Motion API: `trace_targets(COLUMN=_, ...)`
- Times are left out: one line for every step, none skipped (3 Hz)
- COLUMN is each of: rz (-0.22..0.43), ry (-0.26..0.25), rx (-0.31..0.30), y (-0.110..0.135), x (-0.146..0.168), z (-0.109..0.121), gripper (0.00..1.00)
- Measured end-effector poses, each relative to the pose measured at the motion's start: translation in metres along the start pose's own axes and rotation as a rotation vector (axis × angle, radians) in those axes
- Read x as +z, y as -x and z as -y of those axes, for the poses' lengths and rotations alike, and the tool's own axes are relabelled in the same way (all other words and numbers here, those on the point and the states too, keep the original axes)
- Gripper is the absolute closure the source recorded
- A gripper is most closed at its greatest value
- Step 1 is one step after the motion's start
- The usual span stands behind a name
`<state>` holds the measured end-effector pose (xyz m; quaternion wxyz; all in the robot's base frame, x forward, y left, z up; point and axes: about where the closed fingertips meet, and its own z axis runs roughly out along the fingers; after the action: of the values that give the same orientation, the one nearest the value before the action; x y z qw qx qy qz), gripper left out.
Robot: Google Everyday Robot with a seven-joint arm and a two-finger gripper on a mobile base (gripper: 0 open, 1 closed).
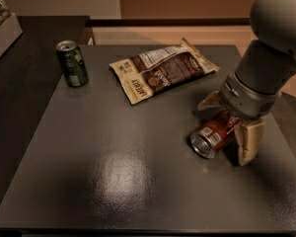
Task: Pick coke can
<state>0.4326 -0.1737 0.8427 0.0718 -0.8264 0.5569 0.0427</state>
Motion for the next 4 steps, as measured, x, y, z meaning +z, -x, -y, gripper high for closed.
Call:
trace_targets(rz=0.001, ry=0.005, rx=0.001, y=0.002, x=-0.001, z=0.003, gripper=0.41)
trace_targets(rz=-0.002, ry=0.007, rx=0.009, y=0.003, x=-0.003, z=0.006, gripper=0.64)
trace_targets(rz=-0.004, ry=0.0, rx=0.029, y=0.006, x=-0.013, z=0.012, gripper=0.87)
trace_targets(rz=-0.021, ry=-0.038, rx=0.034, y=0.017, x=-0.039, z=0.023, gripper=1.0)
